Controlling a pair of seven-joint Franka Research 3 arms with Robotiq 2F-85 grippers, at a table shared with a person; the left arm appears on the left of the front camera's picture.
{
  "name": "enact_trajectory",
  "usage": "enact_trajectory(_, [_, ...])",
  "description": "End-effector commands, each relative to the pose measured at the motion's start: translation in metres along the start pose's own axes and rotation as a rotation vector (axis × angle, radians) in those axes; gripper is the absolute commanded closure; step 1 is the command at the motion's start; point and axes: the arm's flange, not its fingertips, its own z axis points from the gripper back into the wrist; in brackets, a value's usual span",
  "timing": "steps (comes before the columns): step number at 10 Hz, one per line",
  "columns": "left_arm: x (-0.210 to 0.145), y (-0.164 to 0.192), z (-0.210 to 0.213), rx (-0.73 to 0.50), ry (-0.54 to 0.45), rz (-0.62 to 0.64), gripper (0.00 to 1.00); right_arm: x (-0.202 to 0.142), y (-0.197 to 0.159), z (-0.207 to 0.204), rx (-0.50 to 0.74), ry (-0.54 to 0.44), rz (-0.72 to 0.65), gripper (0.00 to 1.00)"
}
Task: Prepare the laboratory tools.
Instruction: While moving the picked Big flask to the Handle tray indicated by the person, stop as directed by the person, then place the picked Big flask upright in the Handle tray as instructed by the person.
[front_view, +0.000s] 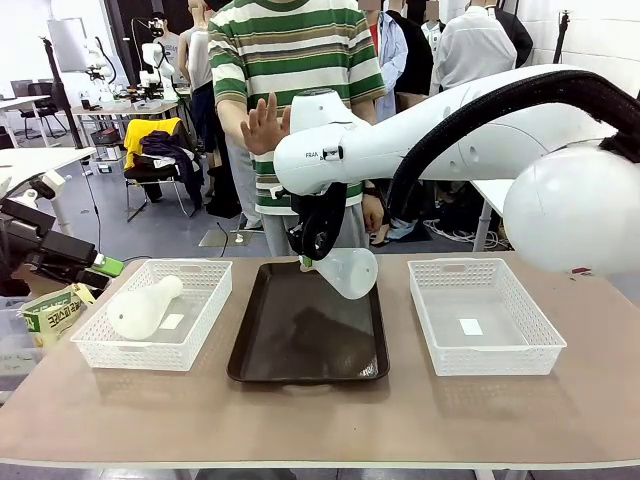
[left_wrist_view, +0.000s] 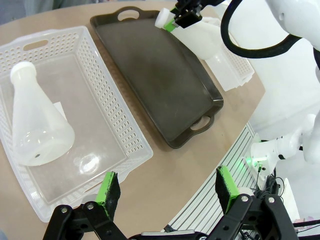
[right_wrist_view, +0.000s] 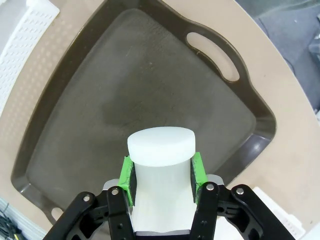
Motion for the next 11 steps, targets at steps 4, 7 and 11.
enact_trajectory(4, [-0.0004, 0.0021, 0.0002, -0.016, -0.020, -0.014, 0.00, 0.0002, 0.0004, 0.0007, -0.002, -0.004, 0.001, 1.00])
enact_trajectory(7, [-0.0004, 0.0021, 0.0002, -0.016, -0.020, -0.014, 0.00, 0.0002, 0.0004, 0.0007, -0.002, -0.004, 0.001, 1.00])
enact_trajectory(11, [-0.0004, 0.0021, 0.0002, -0.016, -0.020, -0.014, 0.00, 0.0002, 0.0004, 0.0007, -0.002, -0.004, 0.001, 1.00])
